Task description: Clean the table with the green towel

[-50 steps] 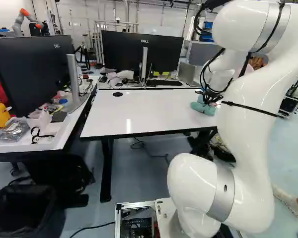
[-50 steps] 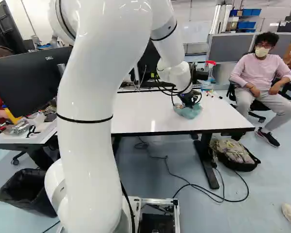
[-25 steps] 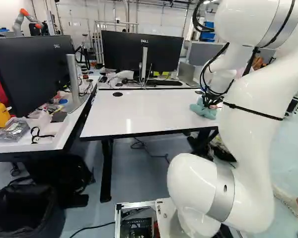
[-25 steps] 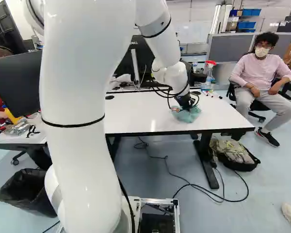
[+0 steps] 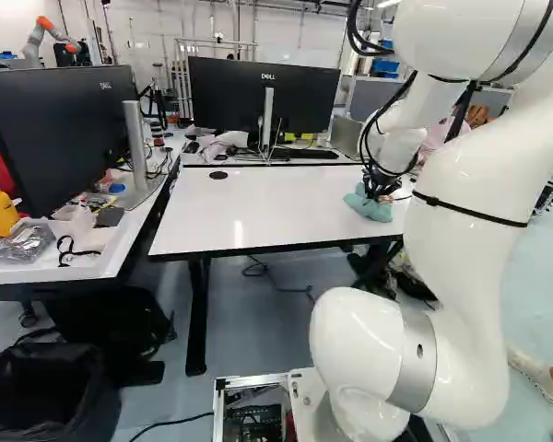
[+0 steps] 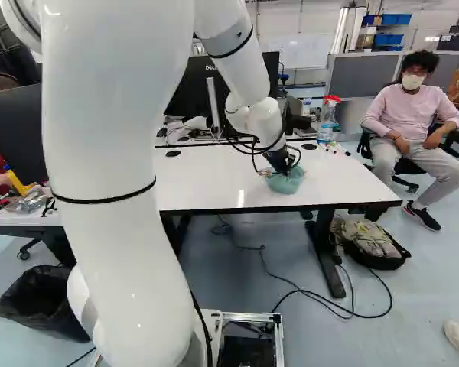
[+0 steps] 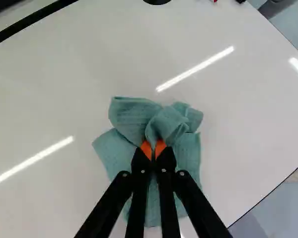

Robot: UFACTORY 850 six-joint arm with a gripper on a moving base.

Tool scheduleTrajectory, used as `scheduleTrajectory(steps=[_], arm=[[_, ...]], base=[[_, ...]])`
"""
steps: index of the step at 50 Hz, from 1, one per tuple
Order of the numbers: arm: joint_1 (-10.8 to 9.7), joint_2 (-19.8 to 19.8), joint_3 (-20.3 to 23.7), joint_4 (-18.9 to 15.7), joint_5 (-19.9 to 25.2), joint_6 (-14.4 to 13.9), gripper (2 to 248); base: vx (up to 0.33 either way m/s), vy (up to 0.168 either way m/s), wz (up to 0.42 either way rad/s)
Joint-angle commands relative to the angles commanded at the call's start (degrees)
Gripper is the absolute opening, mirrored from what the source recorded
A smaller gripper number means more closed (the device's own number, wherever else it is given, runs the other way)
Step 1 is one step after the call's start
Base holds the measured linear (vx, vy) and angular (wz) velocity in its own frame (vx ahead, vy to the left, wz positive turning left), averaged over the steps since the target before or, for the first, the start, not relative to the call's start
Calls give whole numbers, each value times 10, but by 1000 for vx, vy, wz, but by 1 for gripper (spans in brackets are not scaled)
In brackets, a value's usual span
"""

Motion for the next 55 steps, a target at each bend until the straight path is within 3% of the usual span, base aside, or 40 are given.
scheduleTrajectory(steps=[12,34,55], arm=[[18,-13,-15,0,0,0,29],[29,-64,-78,0,0,0,29],[29,-59,-79,0,-6,0,29]], base=[[0,0,0],[0,0,0],[0,0,0]])
